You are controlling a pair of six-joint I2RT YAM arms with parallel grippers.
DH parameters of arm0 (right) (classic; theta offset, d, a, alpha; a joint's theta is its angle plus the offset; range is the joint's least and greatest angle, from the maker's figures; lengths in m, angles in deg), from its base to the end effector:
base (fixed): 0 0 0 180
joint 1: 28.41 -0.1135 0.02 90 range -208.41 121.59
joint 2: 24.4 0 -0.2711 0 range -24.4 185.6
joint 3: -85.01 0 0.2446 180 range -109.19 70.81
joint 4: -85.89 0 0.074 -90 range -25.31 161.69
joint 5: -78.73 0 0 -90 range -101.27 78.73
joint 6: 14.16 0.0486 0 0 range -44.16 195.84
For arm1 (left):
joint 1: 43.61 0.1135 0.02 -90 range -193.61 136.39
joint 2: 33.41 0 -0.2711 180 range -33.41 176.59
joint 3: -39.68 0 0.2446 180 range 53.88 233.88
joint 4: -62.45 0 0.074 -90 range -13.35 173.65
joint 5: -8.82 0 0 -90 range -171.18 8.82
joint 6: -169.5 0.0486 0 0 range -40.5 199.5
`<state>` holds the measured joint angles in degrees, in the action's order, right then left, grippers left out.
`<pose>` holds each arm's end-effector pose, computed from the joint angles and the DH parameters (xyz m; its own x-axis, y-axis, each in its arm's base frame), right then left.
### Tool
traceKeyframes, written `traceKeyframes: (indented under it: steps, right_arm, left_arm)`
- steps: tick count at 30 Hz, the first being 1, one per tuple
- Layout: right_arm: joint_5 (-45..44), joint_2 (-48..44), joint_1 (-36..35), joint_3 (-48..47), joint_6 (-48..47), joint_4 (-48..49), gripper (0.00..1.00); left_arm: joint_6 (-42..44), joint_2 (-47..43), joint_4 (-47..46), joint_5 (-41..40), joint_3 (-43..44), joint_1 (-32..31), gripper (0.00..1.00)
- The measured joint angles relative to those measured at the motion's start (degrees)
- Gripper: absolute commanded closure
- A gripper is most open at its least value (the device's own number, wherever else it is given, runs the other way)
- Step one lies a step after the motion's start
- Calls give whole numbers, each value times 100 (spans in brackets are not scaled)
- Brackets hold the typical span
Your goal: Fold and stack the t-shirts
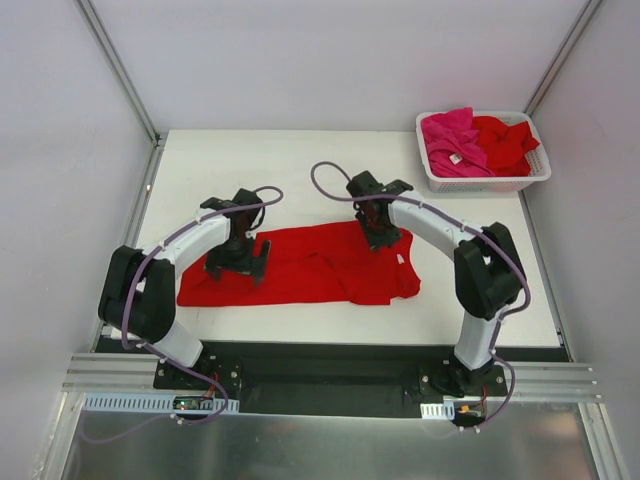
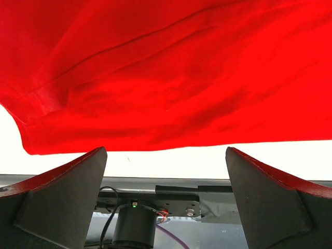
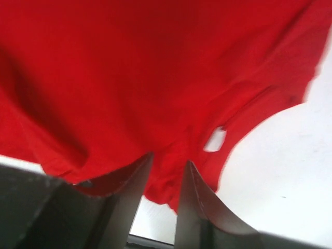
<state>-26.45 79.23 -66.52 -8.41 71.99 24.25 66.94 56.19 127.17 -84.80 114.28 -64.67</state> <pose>0.2929 0.2136 0.2187 -0.7103 -0.6395 -0.2941 -0.5805 0.7685 -0.2692 0.2589 -0.0964 0.2007 -0.9720 0.1417 -0.1877 0.1401 0.9899 0.0218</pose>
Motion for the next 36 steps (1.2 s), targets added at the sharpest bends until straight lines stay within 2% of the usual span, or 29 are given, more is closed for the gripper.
traceKeyframes:
  steps: [6,10,16,24,36]
  right_arm:
    - [144,737,660,-1093,-4,31,68]
    - [328,927,901,-1322,24,13,68]
    - [590,1034,1154,-1303,133,-57,69]
    - [1012,1032,1215,-796,601,-33,60]
    - [1032,1032,1263,-704,774,129,60]
  left_arm:
    - [0,-116,-13,0,-120,0,1]
    - [2,-125,-20,0,-157,0,1]
    - [9,-140,-22,0,-190,0,1]
    - [9,-142,-22,2,-190,0,1]
    - [13,-142,-24,0,-192,0,1]
